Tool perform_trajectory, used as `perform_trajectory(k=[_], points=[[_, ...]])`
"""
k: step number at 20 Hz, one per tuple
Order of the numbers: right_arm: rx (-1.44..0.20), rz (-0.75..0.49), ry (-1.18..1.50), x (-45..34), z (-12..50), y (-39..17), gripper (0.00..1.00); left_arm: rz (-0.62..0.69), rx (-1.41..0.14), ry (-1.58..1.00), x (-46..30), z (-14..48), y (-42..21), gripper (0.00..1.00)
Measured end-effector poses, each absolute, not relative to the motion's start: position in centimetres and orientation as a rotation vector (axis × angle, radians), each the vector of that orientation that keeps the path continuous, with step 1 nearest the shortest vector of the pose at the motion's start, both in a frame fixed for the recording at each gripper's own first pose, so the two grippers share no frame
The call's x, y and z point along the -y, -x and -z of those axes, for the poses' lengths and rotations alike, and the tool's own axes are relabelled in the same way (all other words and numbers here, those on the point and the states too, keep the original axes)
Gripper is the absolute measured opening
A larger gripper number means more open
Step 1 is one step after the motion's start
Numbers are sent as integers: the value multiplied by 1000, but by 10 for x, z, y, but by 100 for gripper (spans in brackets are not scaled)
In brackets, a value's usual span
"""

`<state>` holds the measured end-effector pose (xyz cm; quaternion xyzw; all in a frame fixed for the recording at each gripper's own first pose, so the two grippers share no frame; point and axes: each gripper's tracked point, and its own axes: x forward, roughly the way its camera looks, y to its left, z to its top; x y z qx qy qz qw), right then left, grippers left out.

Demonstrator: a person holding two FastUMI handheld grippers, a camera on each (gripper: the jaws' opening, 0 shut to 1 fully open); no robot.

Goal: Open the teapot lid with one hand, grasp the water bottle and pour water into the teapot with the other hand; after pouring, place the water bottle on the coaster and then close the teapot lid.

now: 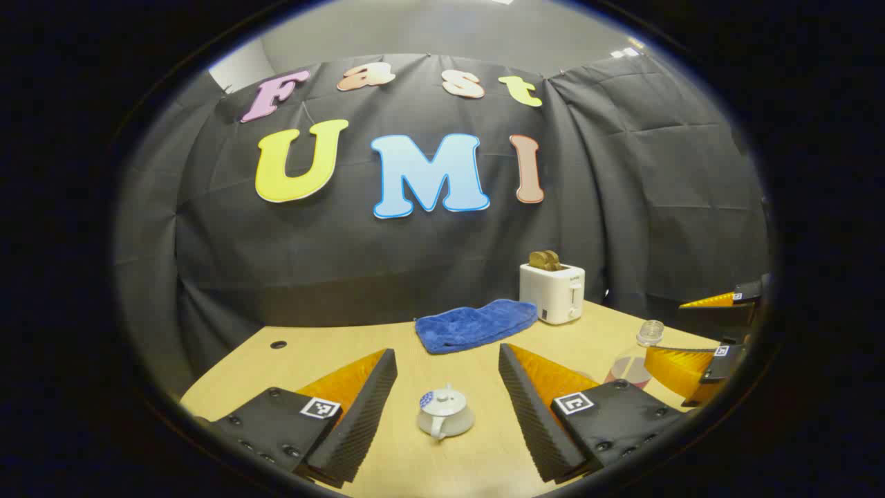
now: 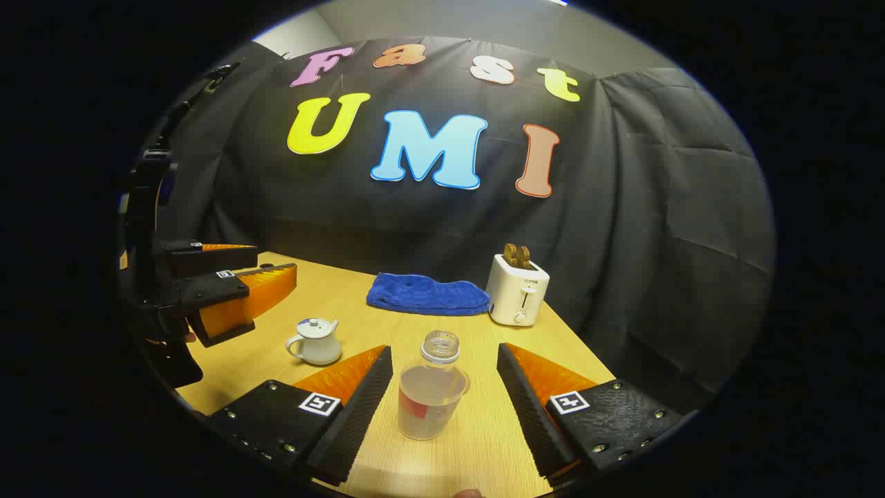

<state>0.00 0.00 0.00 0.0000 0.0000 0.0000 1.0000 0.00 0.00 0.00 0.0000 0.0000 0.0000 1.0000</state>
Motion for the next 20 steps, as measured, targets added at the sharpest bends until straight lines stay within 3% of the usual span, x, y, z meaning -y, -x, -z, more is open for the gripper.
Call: perform_trajectory(k=[20], points=[[-106,-68,-97,-12,49,-34,95,23,-89,20,4,63,-66,100]])
